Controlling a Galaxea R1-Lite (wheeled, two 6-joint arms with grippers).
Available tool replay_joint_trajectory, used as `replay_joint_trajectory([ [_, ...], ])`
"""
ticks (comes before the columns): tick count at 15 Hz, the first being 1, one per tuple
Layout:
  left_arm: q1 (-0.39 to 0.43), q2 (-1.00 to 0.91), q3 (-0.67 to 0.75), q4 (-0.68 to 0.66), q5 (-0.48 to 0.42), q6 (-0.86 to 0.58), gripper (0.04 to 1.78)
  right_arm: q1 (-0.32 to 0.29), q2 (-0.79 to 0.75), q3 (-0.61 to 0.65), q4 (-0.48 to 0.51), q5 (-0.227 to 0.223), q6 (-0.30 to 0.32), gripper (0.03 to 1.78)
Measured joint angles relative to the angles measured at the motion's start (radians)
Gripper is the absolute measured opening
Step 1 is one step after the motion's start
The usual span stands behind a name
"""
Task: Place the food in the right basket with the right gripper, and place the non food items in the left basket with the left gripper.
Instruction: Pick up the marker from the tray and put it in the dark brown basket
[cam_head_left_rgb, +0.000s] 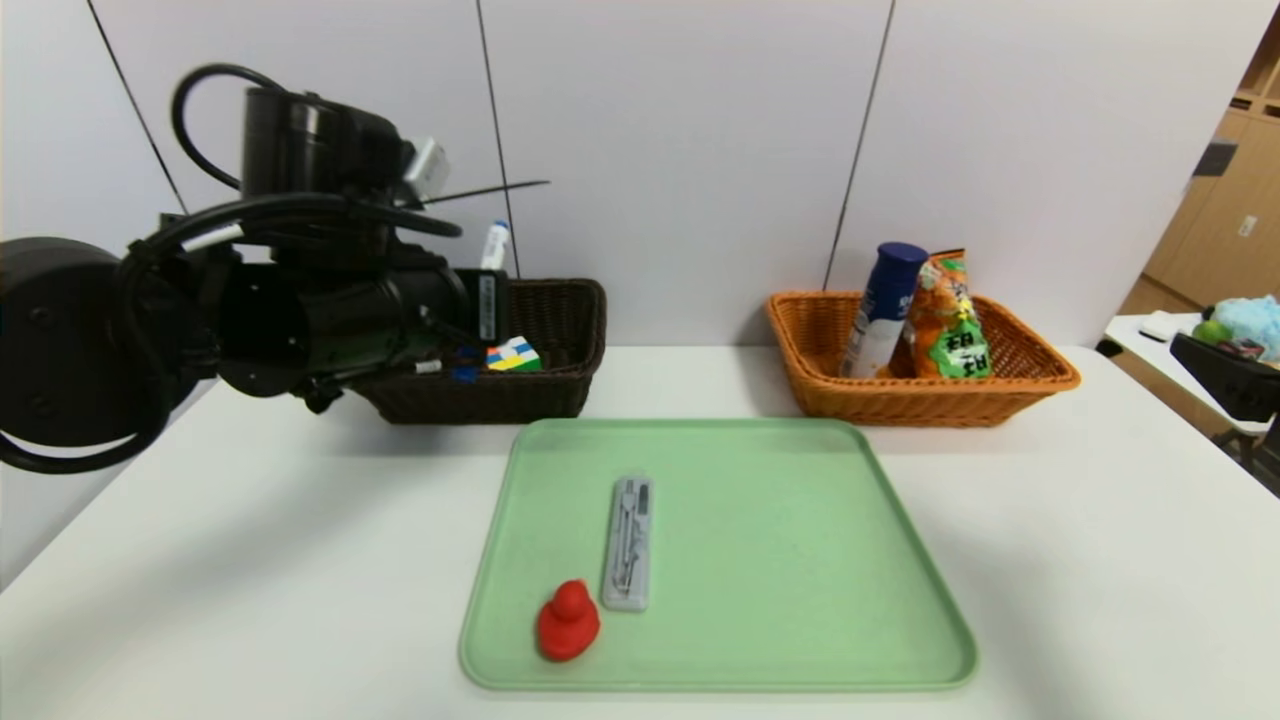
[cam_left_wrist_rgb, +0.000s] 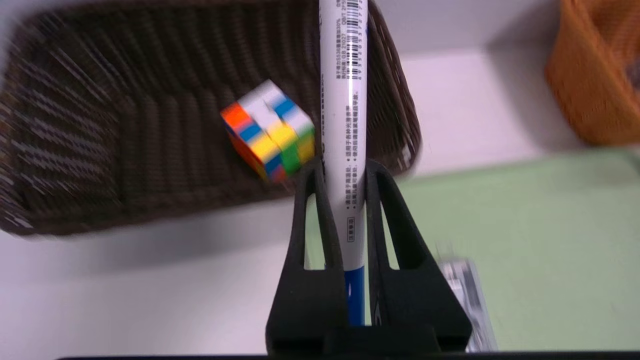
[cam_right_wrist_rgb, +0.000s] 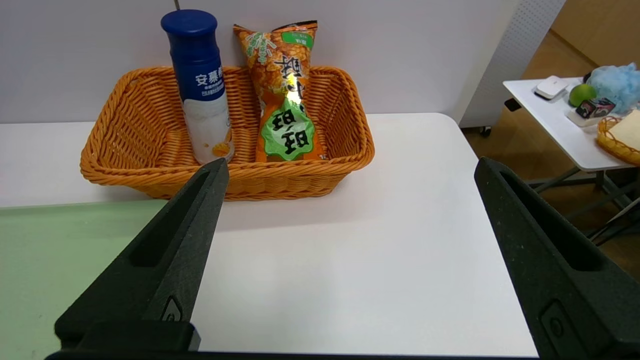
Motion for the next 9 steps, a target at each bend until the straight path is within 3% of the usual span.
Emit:
replay_joint_trajectory([
  [4, 0.184, 0.024, 0.006, -0.234, -0.012, 0.156, 0.17, 0.005, 0.004, 0.003, 0.0, 0.001, 0.0, 1.69],
  [9, 0.273, 0.168, 0.032, -0.427, -0.037, 0.154, 0.17, 0.005, 0.002, 0.007, 0.0, 0.001, -0.001, 1.69],
])
